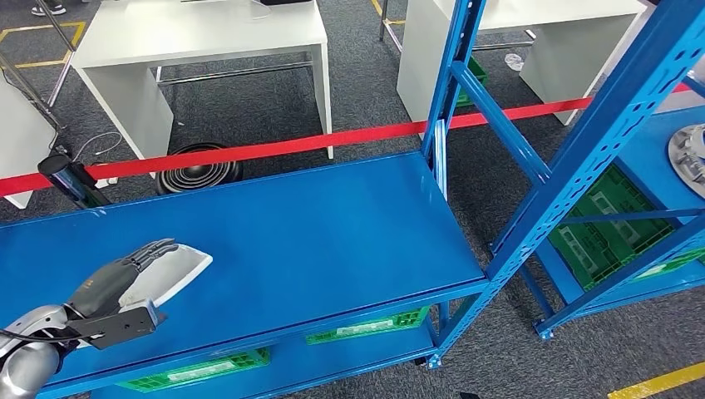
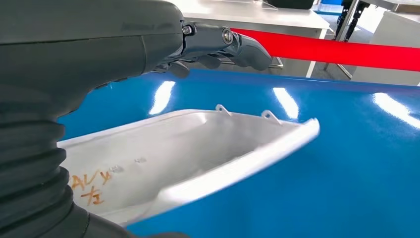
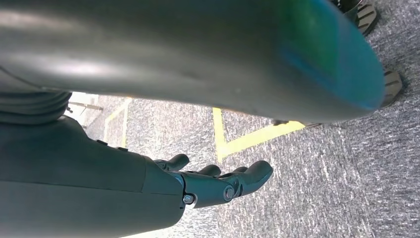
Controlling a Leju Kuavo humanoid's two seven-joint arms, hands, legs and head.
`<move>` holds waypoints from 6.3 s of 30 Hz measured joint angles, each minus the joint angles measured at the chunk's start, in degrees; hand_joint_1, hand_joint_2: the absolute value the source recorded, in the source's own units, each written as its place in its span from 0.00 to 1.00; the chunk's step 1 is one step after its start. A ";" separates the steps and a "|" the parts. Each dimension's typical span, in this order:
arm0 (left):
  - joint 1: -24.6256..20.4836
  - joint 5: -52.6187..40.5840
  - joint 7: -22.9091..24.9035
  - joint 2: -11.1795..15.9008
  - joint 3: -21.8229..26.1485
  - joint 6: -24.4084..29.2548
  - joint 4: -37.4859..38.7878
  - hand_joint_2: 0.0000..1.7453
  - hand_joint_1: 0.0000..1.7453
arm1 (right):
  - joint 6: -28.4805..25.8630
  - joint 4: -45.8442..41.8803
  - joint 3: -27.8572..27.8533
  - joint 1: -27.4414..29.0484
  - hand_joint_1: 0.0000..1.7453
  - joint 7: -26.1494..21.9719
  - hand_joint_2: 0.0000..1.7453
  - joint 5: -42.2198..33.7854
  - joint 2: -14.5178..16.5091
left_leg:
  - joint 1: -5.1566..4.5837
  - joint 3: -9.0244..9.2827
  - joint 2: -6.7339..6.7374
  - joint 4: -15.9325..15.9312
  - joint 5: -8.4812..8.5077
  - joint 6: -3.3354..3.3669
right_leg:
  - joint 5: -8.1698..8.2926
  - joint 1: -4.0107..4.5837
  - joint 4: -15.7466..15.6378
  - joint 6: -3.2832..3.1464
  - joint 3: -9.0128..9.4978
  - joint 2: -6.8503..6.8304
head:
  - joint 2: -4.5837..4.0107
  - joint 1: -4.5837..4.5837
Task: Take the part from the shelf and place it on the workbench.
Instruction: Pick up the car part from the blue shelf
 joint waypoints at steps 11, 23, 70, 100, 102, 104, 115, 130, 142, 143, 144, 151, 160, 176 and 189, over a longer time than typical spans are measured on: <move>-4.13 -2.97 0.51 0.69 -2.41 4.53 7.72 1.00 0.00 | -0.04 0.00 -0.45 0.00 0.00 0.60 0.00 0.73 0.00 | 0.00 0.02 0.01 0.00 0.00 -0.01 | 0.00 0.00 0.05 0.00 0.01 0.04 | 0.00 -0.01; -5.75 -6.35 5.86 2.95 -5.23 1.44 12.56 1.00 0.00 | 0.10 0.00 -0.72 -0.03 0.00 0.61 0.00 1.73 0.00 | 0.00 0.04 -0.01 -0.01 -0.01 -0.02 | -0.06 0.00 0.06 -0.08 0.03 0.03 | 0.00 -0.01; -11.43 -8.12 7.00 2.18 -10.61 5.73 24.27 1.00 1.00 | 0.09 0.00 -2.38 0.01 0.00 0.57 0.00 2.03 0.00 | -0.01 0.89 -0.10 -0.18 -0.18 -0.18 | -0.37 0.00 0.15 -0.20 0.84 -0.13 | 0.00 0.00; 0.33 65.60 3.49 -13.33 15.81 -28.72 -6.88 0.00 0.00 | -0.15 0.00 -4.17 -0.06 0.00 -0.42 0.00 3.11 0.00 | -0.07 0.81 -0.03 -0.18 -0.32 -0.18 | -0.43 0.00 0.14 -0.15 0.69 0.00 | -0.01 -0.02; 0.51 65.61 3.51 -13.57 16.21 -28.73 -7.56 0.00 0.00 | -0.15 0.00 -4.23 -0.06 0.00 -0.43 0.00 3.11 0.00 | -0.07 0.81 -0.03 -0.18 -0.32 -0.18 | -0.43 0.00 0.14 -0.15 0.69 0.00 | -0.01 -0.02; 0.58 65.64 3.52 -13.76 16.44 -28.75 -8.03 0.00 0.00 | -0.15 0.00 -4.26 -0.05 0.00 -0.43 0.00 3.10 0.00 | -0.07 0.81 -0.03 -0.18 -0.32 -0.18 | -0.43 0.00 0.14 -0.15 0.69 0.00 | 0.00 -0.02; 3.62 68.76 5.49 -15.04 17.54 -29.58 -10.91 0.50 0.00 | 0.15 0.00 -4.31 -0.05 0.00 -0.57 0.00 3.90 0.00 | -0.07 0.81 -0.04 -0.18 -0.37 -0.12 | -0.46 -0.05 0.14 -0.10 0.70 -0.01 | 0.00 -0.02; 6.55 55.58 1.18 -15.20 18.39 -23.32 -12.39 1.00 0.00 | 0.78 0.00 -4.33 -0.02 0.00 -0.79 0.00 4.82 0.00 | -0.07 0.81 -0.04 -0.18 -0.38 -0.12 | -0.49 -0.05 0.14 -0.08 0.71 -0.02 | 0.00 -0.02; 6.59 53.94 0.01 -14.73 18.37 -22.00 -12.34 1.00 0.00 | 0.78 0.00 -4.66 -0.01 0.00 -0.90 0.00 4.79 -0.01 | -0.07 0.81 -0.04 -0.18 -0.38 -0.12 | -0.49 -0.05 0.14 -0.08 0.70 -0.01 | -0.01 -0.02; 6.59 53.65 0.02 -14.73 18.37 -21.31 -12.32 1.00 0.00 | 0.79 0.00 -4.68 0.00 0.00 -0.93 0.00 4.79 -0.01 | -0.07 0.81 -0.04 -0.18 -0.38 -0.12 | -0.49 -0.05 0.14 -0.08 0.70 -0.01 | -0.01 -0.02; 6.60 53.35 0.02 -14.73 18.37 -20.58 -12.27 1.00 0.00 | 0.80 0.00 -4.69 0.00 0.00 -0.95 0.00 4.79 -0.01 | -0.07 0.81 -0.04 -0.18 -0.38 -0.12 | -0.49 -0.05 0.14 -0.08 0.70 -0.01 | -0.01 -0.02; 6.45 52.10 0.20 -14.73 18.41 -17.13 -11.51 1.00 0.00 | 0.83 0.00 -4.89 -0.01 0.00 -1.01 0.00 4.74 0.00 | -0.07 0.81 -0.04 -0.18 -0.38 -0.12 | -0.49 -0.05 0.14 -0.08 0.70 -0.01 | 0.00 -0.02; 4.99 54.76 2.37 -14.76 19.57 -13.81 -6.86 1.00 0.00 | 0.76 0.00 -5.53 0.00 0.00 -1.11 0.00 4.66 0.00 | -0.07 0.81 -0.03 -0.18 -0.38 -0.13 | -0.49 -0.05 0.14 -0.08 0.69 -0.01 | -0.01 -0.02; 4.26 56.41 3.17 -14.75 20.46 -14.51 -3.83 1.00 0.00 | 0.77 0.00 -5.67 -0.01 0.00 -0.62 0.00 4.80 0.00 | -0.07 0.81 -0.04 -0.18 -0.40 -0.11 | -0.50 -0.05 0.14 -0.08 0.69 -0.01 | -0.01 -0.01; 2.86 46.91 0.98 -14.62 20.39 -10.52 -1.72 0.75 0.00 | 0.78 0.00 -5.78 -0.02 0.00 -0.11 0.00 5.80 0.00 | -0.07 0.81 -0.03 -0.18 -0.40 -0.11 | -0.50 -0.05 0.14 -0.08 0.68 -0.01 | 0.00 -0.02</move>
